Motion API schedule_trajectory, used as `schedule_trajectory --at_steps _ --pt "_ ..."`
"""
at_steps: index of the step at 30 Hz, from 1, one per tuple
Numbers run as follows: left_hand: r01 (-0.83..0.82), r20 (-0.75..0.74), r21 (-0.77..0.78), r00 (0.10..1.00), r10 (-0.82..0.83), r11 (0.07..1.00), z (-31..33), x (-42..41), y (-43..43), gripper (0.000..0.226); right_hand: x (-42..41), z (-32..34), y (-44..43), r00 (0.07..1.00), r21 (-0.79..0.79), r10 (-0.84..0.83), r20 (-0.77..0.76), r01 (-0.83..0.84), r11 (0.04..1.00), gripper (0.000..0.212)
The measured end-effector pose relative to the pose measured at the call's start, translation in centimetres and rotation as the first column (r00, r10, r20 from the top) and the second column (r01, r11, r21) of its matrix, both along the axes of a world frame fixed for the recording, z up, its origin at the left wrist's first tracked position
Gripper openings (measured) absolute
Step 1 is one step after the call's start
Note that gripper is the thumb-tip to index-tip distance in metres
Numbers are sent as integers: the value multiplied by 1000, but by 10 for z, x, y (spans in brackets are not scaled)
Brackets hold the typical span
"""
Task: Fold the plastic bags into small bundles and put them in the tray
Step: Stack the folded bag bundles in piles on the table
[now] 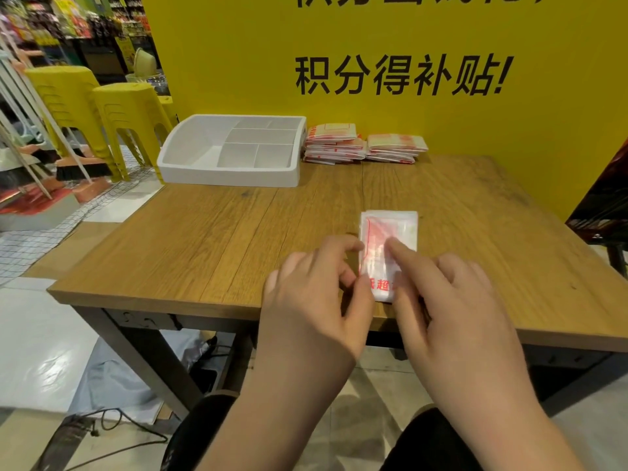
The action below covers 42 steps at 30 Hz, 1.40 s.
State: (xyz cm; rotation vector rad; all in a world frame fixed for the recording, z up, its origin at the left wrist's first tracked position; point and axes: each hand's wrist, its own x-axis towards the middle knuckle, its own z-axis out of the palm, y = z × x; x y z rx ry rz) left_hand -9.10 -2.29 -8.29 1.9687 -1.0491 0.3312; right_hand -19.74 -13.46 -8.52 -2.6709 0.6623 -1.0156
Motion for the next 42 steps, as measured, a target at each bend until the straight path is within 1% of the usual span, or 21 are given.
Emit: schedule_trajectory --at_steps 2,4,5,8,10,11,13,14,15,16,18,20,24,26,28,30,32,35,37,39,42 --pt "-26 44 53 999 23 998 1 2 -5 15 2 -2 1 997 -44 -79 -4 79 996 37" --pt "-22 55 95 998 17 995 1 4 -7 21 1 -2 0 995 -28 -85 -45 84 996 34" --pt "0 66 109 998 -7 994 0 6 -6 23 1 -1 -1 993 -12 -68 -93 68 998 35" --pt "130 66 145 988 -141 981 -1 12 -1 17 -5 5 -12 975 90 68 -212 -50 995 32" --pt "220 6 221 974 -227 950 6 17 1 13 -8 11 -24 958 191 193 -213 -153 970 33" --pt "256 -18 278 965 -261 926 11 21 1 12 -9 14 -30 948 209 235 -214 -191 959 32" --pt "312 -56 385 947 -315 869 21 28 0 13 -10 18 -40 926 171 283 -250 -246 954 34" --pt "332 -83 422 941 -329 843 25 31 0 16 -10 19 -45 909 138 298 -292 -269 953 39" --pt "346 -101 455 936 -338 821 27 35 0 24 -10 20 -49 888 114 308 -342 -286 951 48" --pt "350 -106 490 933 -344 798 28 38 0 38 -11 20 -53 866 109 314 -389 -296 949 58" --pt "335 -81 561 932 -352 757 26 43 1 63 -12 21 -60 824 142 334 -457 -303 942 73" --pt "326 -45 585 927 -371 743 23 47 -2 72 -10 22 -65 791 209 364 -492 -299 931 81" --pt "342 -84 624 923 -374 702 31 51 -5 71 -6 33 -72 783 319 409 -470 -281 905 84" --pt "352 -99 656 917 -386 668 33 49 -2 71 -9 34 -71 780 291 398 -483 -285 913 84" --pt "333 -78 680 919 -387 653 31 46 2 68 -13 29 -66 797 235 369 -478 -288 928 80" --pt "330 -85 659 926 -369 676 28 41 4 62 -16 23 -58 820 160 317 -477 -274 948 75" --pt "331 -114 598 937 -331 730 26 37 2 60 -18 20 -51 838 104 276 -471 -258 961 72" --pt "260 -64 573 959 -275 777 25 26 -4 60 -21 20 -47 861 140 278 -425 -240 960 66" --pt "213 -42 589 971 -233 780 25 18 -7 53 -20 20 -46 876 162 275 -396 -228 960 62" --pt "183 -16 626 975 -222 758 26 13 -8 52 -19 19 -44 886 154 257 -385 -214 965 62" --pt "174 -1 674 972 -235 718 26 12 -7 54 -17 19 -43 866 136 253 -431 -215 967 67"
